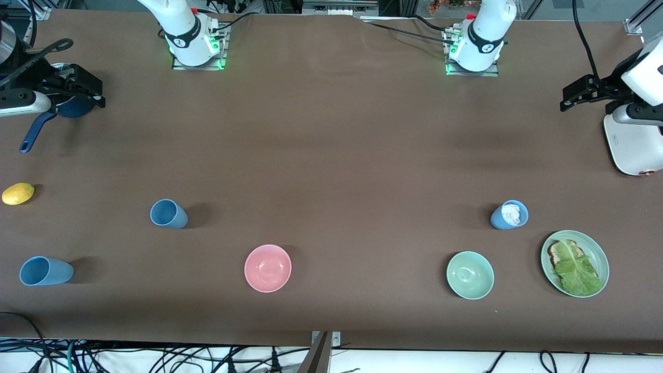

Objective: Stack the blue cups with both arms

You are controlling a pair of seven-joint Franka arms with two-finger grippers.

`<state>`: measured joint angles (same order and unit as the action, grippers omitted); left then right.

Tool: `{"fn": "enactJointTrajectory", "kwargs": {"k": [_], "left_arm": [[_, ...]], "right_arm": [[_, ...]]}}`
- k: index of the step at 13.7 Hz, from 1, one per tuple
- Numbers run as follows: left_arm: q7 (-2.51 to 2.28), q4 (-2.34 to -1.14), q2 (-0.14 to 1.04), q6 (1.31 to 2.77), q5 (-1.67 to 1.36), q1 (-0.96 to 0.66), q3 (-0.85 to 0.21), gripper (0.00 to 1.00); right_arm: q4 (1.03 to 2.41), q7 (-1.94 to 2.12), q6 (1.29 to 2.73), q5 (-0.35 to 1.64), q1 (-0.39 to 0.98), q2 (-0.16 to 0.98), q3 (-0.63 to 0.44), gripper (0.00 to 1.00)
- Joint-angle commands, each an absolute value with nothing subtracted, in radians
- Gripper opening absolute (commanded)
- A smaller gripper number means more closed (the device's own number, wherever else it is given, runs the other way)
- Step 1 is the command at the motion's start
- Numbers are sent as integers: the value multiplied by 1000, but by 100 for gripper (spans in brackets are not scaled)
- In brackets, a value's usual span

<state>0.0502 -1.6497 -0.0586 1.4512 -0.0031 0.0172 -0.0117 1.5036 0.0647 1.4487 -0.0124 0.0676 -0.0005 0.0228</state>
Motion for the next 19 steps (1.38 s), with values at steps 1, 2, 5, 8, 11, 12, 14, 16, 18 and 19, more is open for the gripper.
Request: {"fn": "enactJointTrajectory", "kwargs": {"k": [1,2,5,8,11,12,14,16,18,19], "left_arm": [[74,-1623,-48,1440,-6,17,-12,100],[74,-1621,-48,1440,-8,17,-12,100],[74,-1621,-48,1440,-8,17,-12,100],[74,-1621,-48,1440,-8,18,-12,100],[74,-1623,-48,1440,-8,18,-12,100],[74,-1621,-48,1440,-8,17,-12,100],[74,-1621,-48,1440,-8,17,-12,100],[74,-1621,-48,1440,-8,17,-12,100],[72,-1621,-48,1440,-6,17,-12,100],[74,-1621,-48,1440,-8,17,-12,100]], "right_arm": [[1489,84,1431,-2,63,-6,18,100],[1489,87,1427,-2,63,-9,17,100],[1489,84,1411,-2,63,-17,17,100],[1489,74,1419,-11,64,-17,24,100],[1489,83,1425,-15,63,-12,17,100],[1491,83,1425,-17,63,-6,11,100],[1491,80,1439,-18,63,5,8,100],[1491,75,1440,-25,63,5,9,100],[1494,74,1440,-28,64,5,9,100],[1494,75,1442,-29,64,6,9,100]]}}
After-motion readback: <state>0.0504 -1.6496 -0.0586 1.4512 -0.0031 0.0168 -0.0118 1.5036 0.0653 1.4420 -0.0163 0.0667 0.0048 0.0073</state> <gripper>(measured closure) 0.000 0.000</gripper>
